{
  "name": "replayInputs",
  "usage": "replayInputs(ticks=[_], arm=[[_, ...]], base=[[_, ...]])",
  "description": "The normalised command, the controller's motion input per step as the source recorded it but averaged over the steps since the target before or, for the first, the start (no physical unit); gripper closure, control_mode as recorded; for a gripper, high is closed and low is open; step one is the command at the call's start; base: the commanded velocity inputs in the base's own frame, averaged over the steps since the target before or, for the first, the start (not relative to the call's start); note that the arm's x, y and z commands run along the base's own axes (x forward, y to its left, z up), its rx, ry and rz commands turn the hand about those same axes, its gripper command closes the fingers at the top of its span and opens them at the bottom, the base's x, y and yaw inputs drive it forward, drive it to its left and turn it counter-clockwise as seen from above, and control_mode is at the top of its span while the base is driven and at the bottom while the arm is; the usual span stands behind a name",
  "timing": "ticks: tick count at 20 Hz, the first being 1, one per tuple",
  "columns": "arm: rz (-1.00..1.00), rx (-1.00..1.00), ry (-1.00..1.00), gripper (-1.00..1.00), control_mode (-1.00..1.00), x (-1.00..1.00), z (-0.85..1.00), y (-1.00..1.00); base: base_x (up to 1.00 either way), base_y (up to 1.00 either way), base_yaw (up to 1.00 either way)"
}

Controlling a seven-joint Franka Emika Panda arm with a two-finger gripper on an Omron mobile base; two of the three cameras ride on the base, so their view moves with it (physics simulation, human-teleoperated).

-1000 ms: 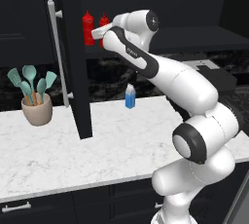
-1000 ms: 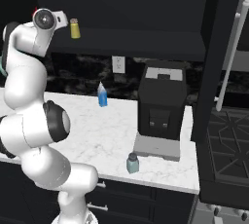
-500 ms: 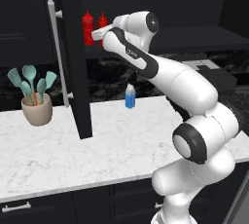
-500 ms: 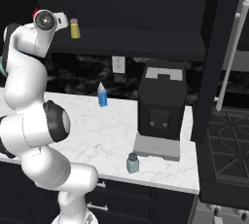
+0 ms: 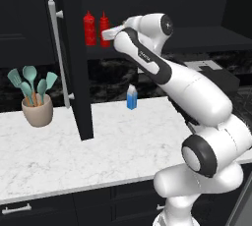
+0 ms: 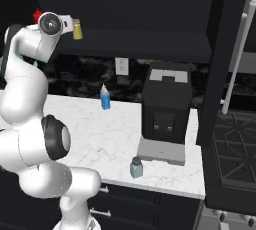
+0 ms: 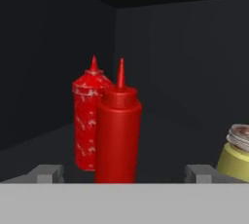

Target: Put the shaker and condiment bottle from the counter next to their counterparts in the cabinet.

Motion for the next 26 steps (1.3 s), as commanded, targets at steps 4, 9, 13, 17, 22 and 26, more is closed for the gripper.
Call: replayInputs(ticks=[4,9,13,17,22,26], arm=[[-0.03,0.09,0.00,-1.00,-1.00,-0.61,0.02,-0.23],[-0.01,0.06,0.00,-1.00,-1.00,-0.54,0.05,-0.14],[-0.16,0.00,-0.03,-1.00,-1.00,-0.56,0.07,-0.26],[-0.16,0.05,-0.10,-1.00,-1.00,-0.50,0.17,-0.45],[-0.22,0.02,-0.08,-1.00,-1.00,-0.50,0.09,-0.48],[-0.39,0.04,0.00,-1.00,-1.00,-0.55,-0.11,-0.57]], base=[[0.00,0.00,0.00],[0.00,0.00,0.00],[0.00,0.00,0.00],[0.00,0.00,0.00],[0.00,0.00,0.00],[0.00,0.00,0.00]])
